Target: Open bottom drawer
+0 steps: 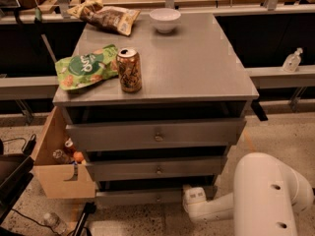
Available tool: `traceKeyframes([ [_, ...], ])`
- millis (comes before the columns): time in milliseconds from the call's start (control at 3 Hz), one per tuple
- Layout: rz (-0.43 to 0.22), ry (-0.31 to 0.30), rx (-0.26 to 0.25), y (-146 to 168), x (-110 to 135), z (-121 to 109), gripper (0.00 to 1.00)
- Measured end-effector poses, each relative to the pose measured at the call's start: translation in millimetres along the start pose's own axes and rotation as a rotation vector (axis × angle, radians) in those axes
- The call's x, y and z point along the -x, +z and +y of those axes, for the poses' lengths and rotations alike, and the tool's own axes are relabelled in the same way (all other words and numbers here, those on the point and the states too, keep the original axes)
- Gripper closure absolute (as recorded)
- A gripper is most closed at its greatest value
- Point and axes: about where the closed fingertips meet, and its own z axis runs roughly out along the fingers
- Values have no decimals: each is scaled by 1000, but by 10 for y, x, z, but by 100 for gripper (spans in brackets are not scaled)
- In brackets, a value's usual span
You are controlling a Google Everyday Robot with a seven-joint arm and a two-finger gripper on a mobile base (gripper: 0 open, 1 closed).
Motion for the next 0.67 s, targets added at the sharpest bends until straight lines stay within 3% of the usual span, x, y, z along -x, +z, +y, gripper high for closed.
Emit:
traceKeyframes([
  [667, 0, 0, 0, -1, 0, 0, 100],
])
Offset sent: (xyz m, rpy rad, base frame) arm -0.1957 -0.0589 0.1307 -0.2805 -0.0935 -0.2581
